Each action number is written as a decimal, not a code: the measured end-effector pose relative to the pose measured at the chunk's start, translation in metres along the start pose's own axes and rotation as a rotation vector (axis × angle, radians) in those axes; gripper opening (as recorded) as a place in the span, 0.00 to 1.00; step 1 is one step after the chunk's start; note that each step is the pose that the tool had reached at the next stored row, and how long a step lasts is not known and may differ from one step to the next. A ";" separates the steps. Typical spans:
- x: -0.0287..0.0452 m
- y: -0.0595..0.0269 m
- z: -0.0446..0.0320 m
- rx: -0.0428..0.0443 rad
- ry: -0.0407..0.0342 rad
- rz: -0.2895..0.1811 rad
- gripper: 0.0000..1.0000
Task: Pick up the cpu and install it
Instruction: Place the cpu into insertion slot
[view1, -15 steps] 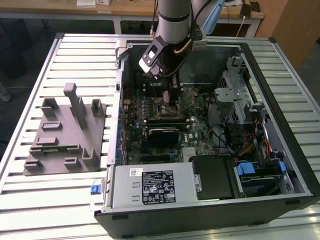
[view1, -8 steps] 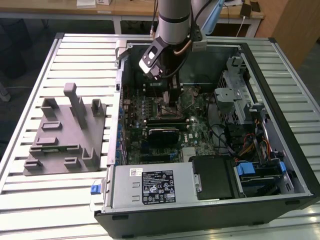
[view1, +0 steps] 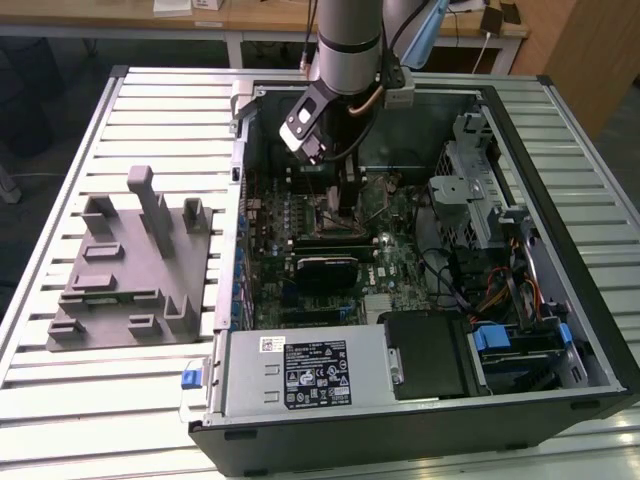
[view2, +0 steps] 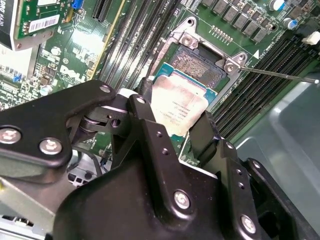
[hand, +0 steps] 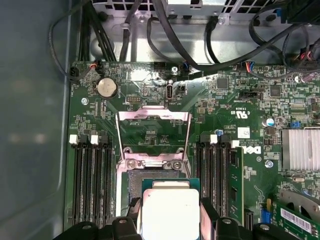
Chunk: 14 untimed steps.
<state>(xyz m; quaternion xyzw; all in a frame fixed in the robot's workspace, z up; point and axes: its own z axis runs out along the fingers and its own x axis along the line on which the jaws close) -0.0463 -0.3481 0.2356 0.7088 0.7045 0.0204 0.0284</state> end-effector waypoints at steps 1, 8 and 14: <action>0.0000 0.0002 0.0010 0.0001 -0.0001 0.000 0.54; 0.0009 0.0002 0.0078 0.0022 0.0000 -0.001 0.54; 0.0019 -0.0002 0.0130 0.0042 -0.0001 -0.001 0.54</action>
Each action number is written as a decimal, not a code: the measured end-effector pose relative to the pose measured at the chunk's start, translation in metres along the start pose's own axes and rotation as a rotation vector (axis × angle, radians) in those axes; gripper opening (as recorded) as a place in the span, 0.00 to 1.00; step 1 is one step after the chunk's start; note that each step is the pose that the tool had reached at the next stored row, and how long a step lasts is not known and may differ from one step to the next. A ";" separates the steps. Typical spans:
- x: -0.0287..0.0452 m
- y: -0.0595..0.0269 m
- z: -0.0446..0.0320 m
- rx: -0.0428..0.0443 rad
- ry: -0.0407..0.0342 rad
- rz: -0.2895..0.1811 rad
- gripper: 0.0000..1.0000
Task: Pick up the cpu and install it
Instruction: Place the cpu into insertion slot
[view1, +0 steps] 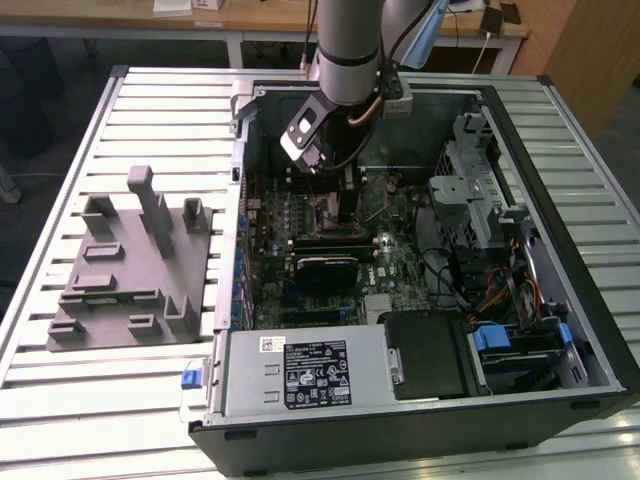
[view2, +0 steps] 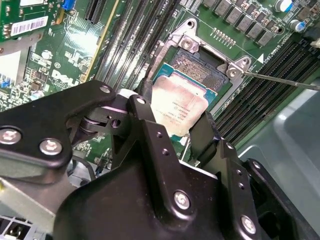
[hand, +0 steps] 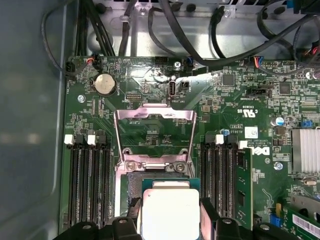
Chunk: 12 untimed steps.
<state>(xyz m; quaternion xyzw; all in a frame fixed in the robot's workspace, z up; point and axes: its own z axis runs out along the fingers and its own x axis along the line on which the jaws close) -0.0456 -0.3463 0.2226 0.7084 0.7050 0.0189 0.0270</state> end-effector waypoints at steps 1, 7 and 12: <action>0.0004 0.0000 0.0005 0.0002 -0.0001 0.000 0.54; 0.0025 -0.0002 0.0035 0.0005 0.0002 0.000 0.54; 0.0045 -0.0003 0.0045 0.0006 0.0003 0.000 0.54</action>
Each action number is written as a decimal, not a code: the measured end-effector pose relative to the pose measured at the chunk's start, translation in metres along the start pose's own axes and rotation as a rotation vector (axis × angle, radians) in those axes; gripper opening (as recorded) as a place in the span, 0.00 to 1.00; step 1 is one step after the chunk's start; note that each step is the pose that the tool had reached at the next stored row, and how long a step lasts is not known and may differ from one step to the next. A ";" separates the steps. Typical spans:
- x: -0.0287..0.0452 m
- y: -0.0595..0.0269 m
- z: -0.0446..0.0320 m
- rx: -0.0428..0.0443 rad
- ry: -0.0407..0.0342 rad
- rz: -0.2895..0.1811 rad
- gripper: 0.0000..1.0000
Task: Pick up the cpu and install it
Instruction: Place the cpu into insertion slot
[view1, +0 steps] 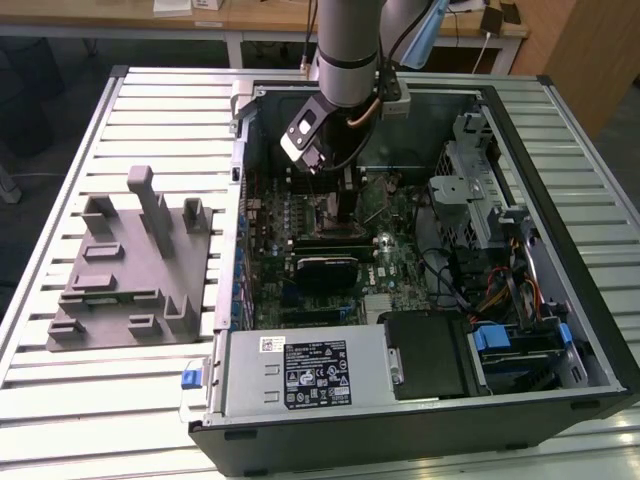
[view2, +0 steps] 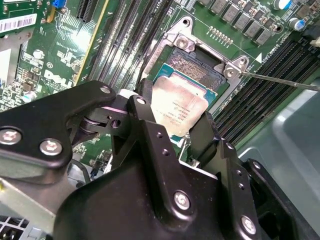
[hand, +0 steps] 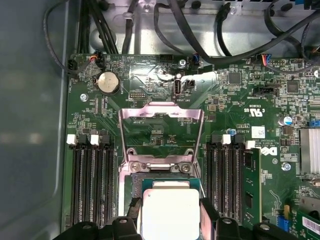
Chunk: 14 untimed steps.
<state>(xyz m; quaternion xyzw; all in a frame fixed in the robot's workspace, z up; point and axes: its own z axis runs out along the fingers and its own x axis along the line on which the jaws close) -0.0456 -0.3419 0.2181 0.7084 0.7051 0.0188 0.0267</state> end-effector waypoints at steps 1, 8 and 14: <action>0.0003 0.0000 0.0002 -0.0001 0.0003 0.000 0.54; 0.0008 -0.0002 0.0030 0.0000 0.0013 0.000 0.54; 0.0011 -0.0006 0.0060 -0.0001 0.0022 -0.010 0.54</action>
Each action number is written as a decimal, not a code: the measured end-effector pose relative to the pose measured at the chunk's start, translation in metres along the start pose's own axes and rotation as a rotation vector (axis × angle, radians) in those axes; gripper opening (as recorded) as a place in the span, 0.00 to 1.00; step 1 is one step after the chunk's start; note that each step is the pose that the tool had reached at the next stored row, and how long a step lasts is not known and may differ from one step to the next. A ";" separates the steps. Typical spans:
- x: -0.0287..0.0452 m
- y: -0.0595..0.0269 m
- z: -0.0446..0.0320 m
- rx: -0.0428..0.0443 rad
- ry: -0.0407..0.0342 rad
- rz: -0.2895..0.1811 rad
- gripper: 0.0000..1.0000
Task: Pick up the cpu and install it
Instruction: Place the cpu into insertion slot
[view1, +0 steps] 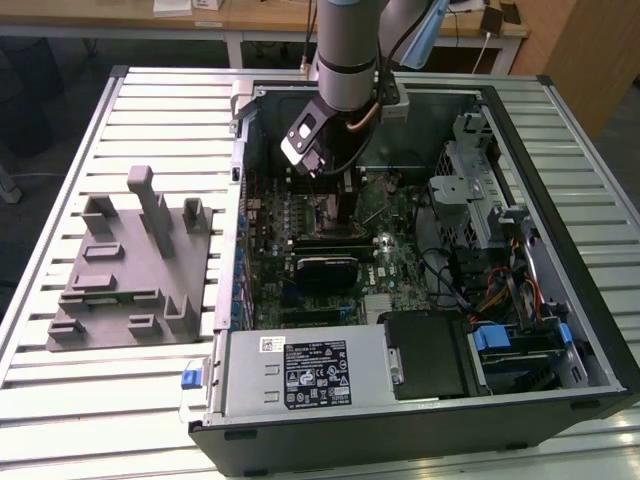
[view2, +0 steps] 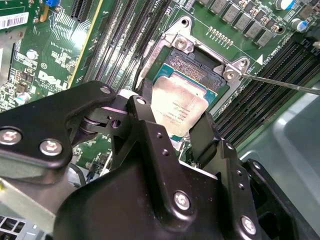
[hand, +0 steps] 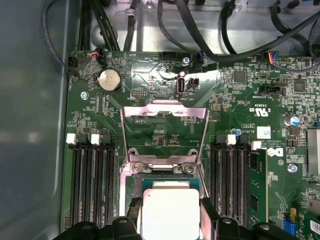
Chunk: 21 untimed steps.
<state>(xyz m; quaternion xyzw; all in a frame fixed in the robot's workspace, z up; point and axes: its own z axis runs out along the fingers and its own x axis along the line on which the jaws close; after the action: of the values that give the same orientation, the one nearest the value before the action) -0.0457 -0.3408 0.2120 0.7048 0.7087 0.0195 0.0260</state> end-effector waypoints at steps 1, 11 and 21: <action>0.0000 -0.0001 0.0005 0.0000 0.0001 -0.002 0.54; 0.0002 -0.0006 0.0029 -0.0001 0.0006 -0.007 0.54; 0.0017 -0.0008 0.0045 0.0001 0.0005 -0.007 0.54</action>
<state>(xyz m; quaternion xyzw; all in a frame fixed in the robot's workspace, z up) -0.0462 -0.3391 0.2074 0.7022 0.7113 0.0195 0.0259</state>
